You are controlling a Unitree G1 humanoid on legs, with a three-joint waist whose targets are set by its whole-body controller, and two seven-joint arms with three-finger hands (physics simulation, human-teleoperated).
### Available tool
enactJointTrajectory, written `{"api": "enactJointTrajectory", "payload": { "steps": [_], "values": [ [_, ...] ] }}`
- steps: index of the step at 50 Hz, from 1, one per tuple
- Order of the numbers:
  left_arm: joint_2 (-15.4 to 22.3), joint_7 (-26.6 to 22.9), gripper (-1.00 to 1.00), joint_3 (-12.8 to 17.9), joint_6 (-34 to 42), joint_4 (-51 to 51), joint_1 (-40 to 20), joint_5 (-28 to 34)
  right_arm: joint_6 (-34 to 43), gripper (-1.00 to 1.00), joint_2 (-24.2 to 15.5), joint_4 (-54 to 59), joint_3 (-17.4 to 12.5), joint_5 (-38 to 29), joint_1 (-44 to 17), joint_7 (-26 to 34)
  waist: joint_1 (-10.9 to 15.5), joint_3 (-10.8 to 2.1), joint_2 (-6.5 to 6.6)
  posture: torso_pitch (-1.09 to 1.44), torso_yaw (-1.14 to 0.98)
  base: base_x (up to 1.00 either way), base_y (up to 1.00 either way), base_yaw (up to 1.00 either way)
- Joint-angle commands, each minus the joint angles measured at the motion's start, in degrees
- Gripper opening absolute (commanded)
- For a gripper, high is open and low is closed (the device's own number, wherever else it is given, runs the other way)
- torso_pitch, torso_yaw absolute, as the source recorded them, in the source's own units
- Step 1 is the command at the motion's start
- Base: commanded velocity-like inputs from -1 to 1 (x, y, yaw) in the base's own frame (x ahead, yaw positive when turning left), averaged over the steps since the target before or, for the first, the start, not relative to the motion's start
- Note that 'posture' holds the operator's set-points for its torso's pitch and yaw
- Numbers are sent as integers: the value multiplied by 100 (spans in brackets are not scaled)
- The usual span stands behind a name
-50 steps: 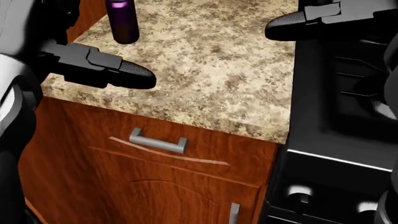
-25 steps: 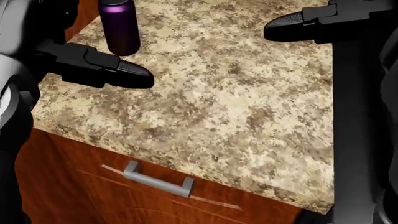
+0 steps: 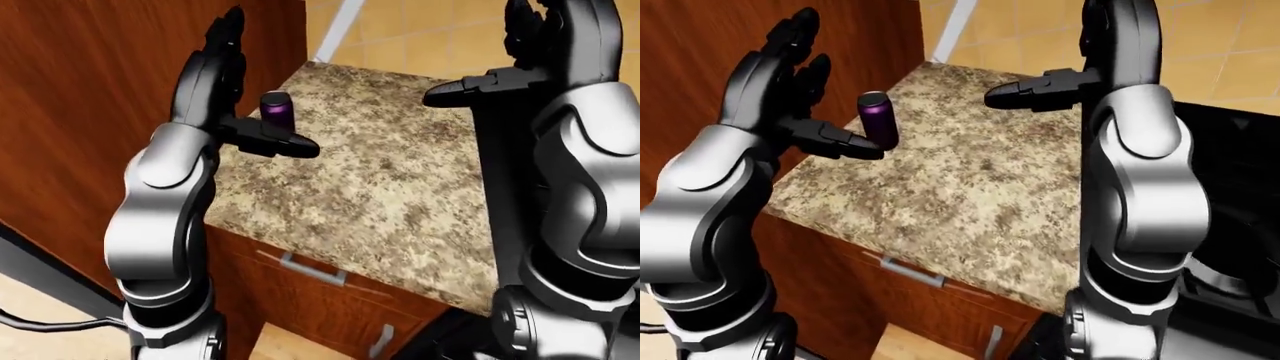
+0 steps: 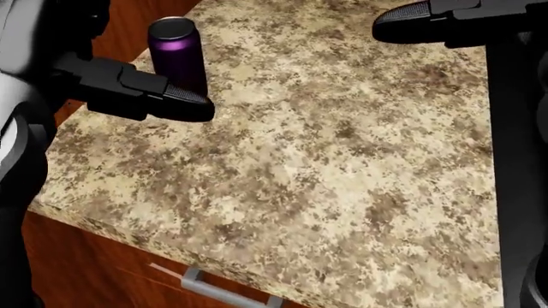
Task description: Move the drinks to the dining counter.
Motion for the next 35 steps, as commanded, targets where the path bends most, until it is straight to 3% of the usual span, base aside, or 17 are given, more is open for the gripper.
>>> {"api": "enactJointTrajectory", "payload": {
  "steps": [1, 2, 12, 35],
  "values": [
    [75, 46, 100, 107, -115, -151, -147, 74, -191, 100, -33, -128, 16, 48, -146, -8, 6, -145, 25, 0, 0, 0, 0, 0],
    [80, 44, 100, 114, -112, -152, -149, 74, -166, 100, -40, -147, 16, 56, -156, -16, -26, -173, 154, 0, 0, 0, 0, 0],
    [67, 44, 100, 74, -161, -123, -114, 90, -137, 100, -64, -179, 17, 101, -184, -77, -13, -299, -3, 0, 0, 0, 0, 0],
    [-65, -32, 100, 37, -967, 867, 17, 376, -148, 100, -100, -179, 1, 214, -211, -168, 15, -297, -2, 0, 0, 0, 0, 0]
  ]
}}
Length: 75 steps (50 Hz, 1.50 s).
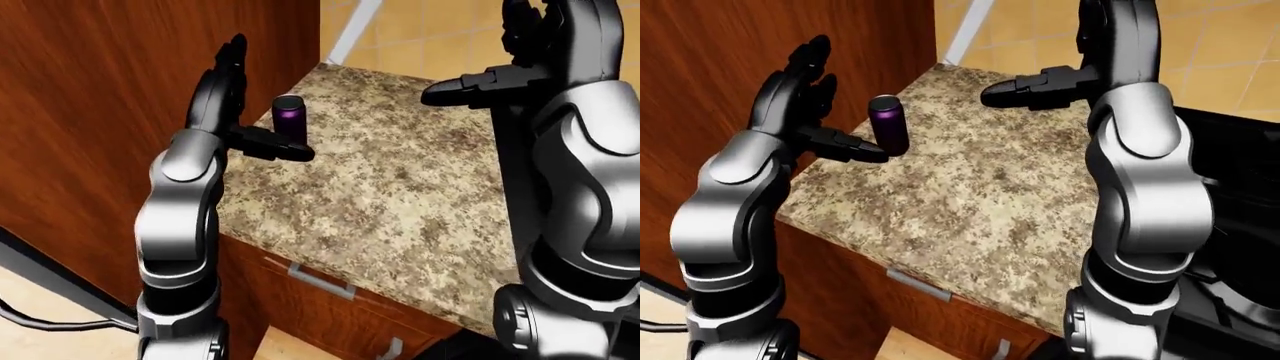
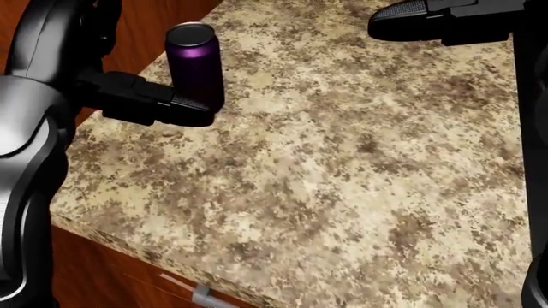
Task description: Move the drinks to the dining counter.
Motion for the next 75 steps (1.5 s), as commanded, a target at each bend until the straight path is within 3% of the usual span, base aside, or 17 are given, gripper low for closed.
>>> {"api": "enactJointTrajectory", "payload": {
  "steps": [1, 30, 43, 75],
  "values": [
    [38, 49, 100, 58, -291, -49, -168, 30, -172, 100, -58, -118, -43, -14, -173, -27, 5, -152, -18, 0, 0, 0, 0, 0],
    [-39, 352, 100, 34, -1889, 2399, -334, -10, -187, 100, -91, -41, -45, 24, -261, -75, -2, -219, -17, 0, 0, 0, 0, 0],
    [-34, 519, 100, 75, -2756, 4151, -837, -135, -192, 100, -94, -17, -41, 39, -289, -99, 9, -246, -26, 0, 0, 0, 0, 0],
    [29, 779, 100, 118, -3981, 7051, -2119, -331, -303, 100, -52, 47, -20, 35, -251, -137, 5, -276, -49, 0, 0, 0, 0, 0]
  ]
}}
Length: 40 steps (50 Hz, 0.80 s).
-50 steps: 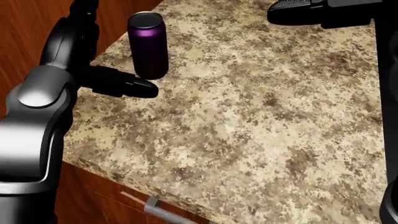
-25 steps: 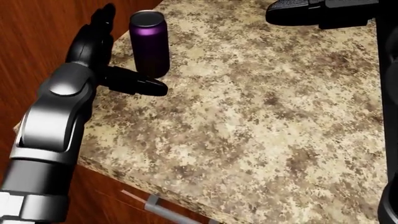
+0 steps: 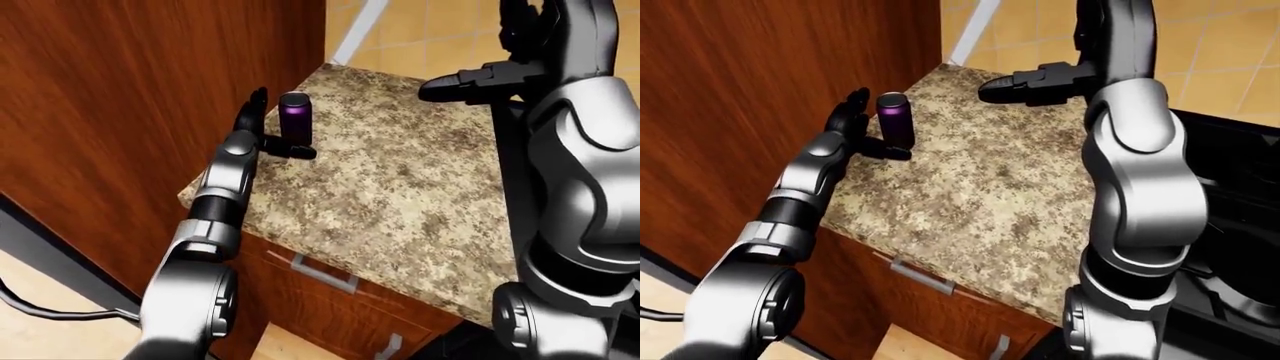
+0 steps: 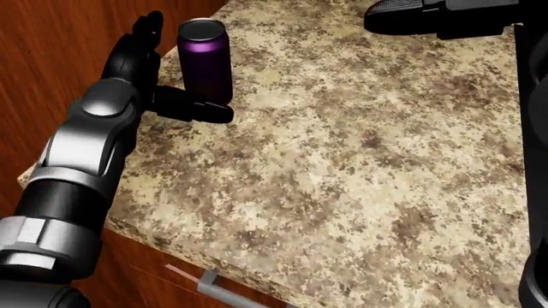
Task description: Move the drinks to the dining counter.
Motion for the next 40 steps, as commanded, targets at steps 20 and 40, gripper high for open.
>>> {"api": "enactJointTrajectory", "payload": {
  "steps": [20, 40],
  "values": [
    [117, 168, 76, 82, -766, 1191, -866, -80, -182, 100, -40, -122, -48, -28, -190, -31, -4, -184, -14, 0, 0, 0, 0, 0],
    [65, 347, 43, 188, -926, 1885, -1307, 93, -263, 100, 20, -51, -16, -55, -174, -33, -7, -194, -17, 0, 0, 0, 0, 0]
  ]
}}
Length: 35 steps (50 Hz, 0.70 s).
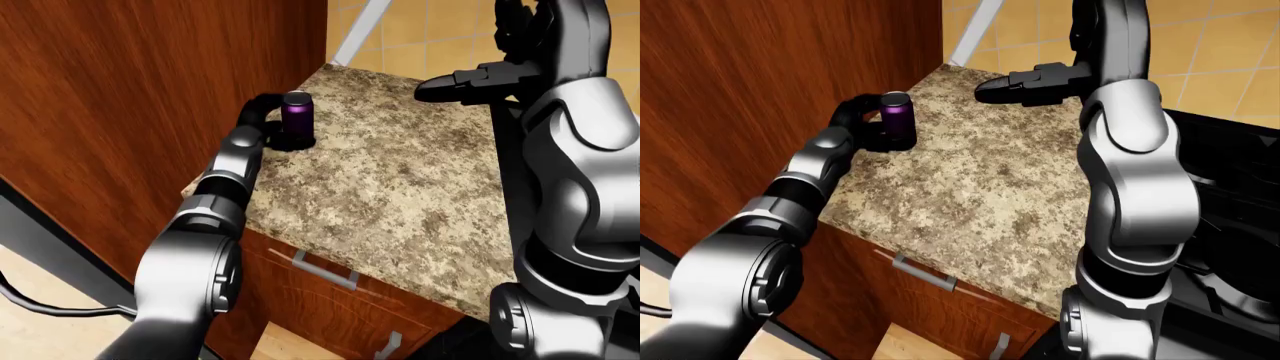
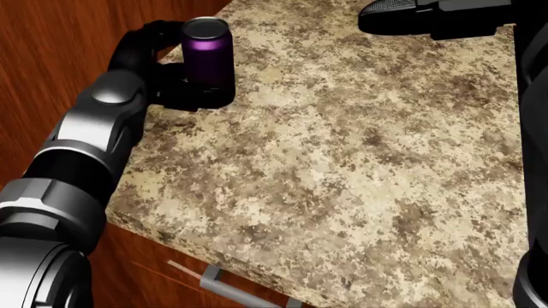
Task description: Move the drinks to the dining counter.
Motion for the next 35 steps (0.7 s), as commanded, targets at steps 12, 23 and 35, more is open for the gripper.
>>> {"api": "enactJointTrajectory", "payload": {
  "steps": [12, 23, 35],
  "values": [
    [-119, 156, 25, 45, -167, -84, -377, 154, -201, 100, -70, -74, -73, -11, -172, -8, 0, -178, -12, 0, 0, 0, 0, 0],
    [-99, 170, -100, 66, -202, -110, -378, 198, -233, 100, -53, -67, -57, -12, -141, -24, -4, -181, -12, 0, 0, 0, 0, 0],
    [16, 63, -100, -79, 83, -598, -507, 217, -184, 100, -69, -100, -84, 1, -167, -23, -6, -174, -10, 0, 0, 0, 0, 0]
  ]
}}
